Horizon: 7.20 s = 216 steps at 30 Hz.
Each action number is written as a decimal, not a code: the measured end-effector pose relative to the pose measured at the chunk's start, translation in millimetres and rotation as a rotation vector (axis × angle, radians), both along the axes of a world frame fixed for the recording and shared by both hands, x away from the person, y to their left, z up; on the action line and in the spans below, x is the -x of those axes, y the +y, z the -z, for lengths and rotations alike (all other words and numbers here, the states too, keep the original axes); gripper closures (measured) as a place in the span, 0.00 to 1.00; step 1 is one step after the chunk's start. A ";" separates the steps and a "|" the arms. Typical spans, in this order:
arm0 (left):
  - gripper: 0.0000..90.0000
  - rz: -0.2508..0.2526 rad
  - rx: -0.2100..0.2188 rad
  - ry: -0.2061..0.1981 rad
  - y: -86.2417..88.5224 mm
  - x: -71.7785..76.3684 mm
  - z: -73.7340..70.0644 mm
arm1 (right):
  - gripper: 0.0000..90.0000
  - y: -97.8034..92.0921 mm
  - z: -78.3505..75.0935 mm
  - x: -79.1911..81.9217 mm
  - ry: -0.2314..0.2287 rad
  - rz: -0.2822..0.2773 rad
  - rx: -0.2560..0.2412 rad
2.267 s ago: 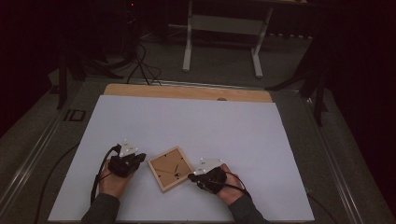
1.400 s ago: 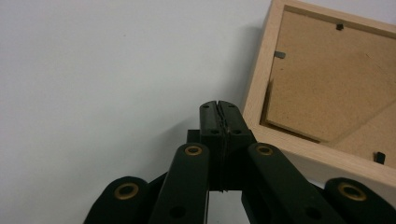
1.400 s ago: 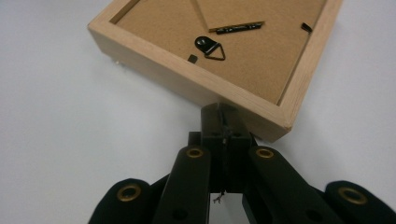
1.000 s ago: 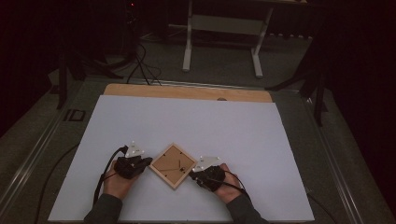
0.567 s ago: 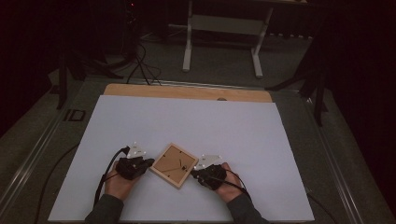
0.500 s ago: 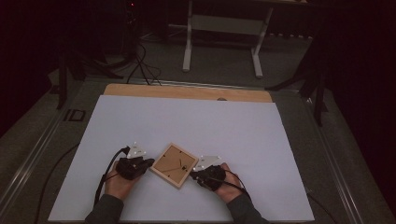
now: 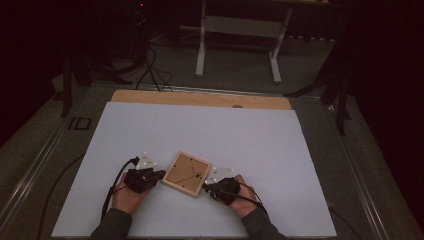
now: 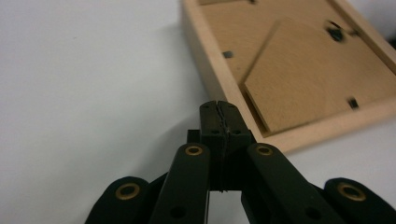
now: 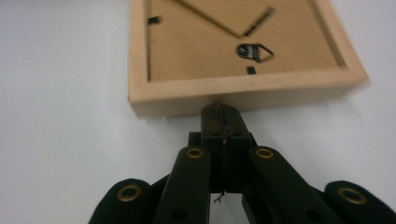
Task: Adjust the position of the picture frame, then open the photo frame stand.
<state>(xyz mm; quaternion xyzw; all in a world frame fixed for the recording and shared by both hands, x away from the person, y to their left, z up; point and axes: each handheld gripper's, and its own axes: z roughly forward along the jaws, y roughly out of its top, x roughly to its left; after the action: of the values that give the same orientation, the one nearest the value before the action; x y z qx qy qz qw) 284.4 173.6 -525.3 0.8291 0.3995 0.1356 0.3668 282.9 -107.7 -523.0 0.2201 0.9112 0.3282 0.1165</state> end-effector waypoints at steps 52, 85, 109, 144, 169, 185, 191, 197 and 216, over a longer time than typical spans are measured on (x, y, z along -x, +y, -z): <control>1.00 0.000 -0.059 0.062 -19.5 20.5 -4.4 | 1.00 -17.6 -4.6 -4.9 0.042 0.138 -0.087; 1.00 -0.048 -0.075 0.028 -54.7 -20.6 5.6 | 1.00 -36.7 -4.0 -28.1 -0.006 0.287 -0.103; 0.88 -0.061 -0.064 0.025 -49.3 -23.8 6.0 | 0.98 -35.8 -3.7 -31.9 -0.036 0.296 -0.126; 0.57 -0.040 0.042 -0.017 -57.3 -21.4 -23.8 | 1.00 -30.6 -7.0 -28.7 -0.070 0.253 -0.198; 0.56 0.012 -0.072 0.043 -91.7 -47.3 -29.5 | 1.00 -31.1 -6.3 -28.0 -0.068 0.252 -0.206; 0.55 -0.003 -0.122 0.099 -98.5 -52.3 -29.1 | 1.00 -31.5 -6.0 -28.1 -0.066 0.251 -0.212; 0.56 0.011 -0.186 0.151 -104.6 -58.9 -35.0 | 1.00 -32.0 -5.7 -28.5 -0.065 0.251 -0.217; 0.56 0.024 -0.194 0.155 -105.1 -62.3 -41.1 | 1.00 -31.8 -5.6 -28.5 -0.065 0.250 -0.219; 0.53 0.007 -0.129 0.137 -105.1 -65.1 -56.6 | 1.00 -30.8 -5.3 -27.7 -0.062 0.248 -0.223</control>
<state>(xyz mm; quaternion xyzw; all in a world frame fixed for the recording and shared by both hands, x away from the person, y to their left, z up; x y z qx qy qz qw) 349.6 68.5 -468.7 0.8598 0.4112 0.1026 0.2847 310.6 -138.5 -517.7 0.3323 0.8309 0.4169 0.1591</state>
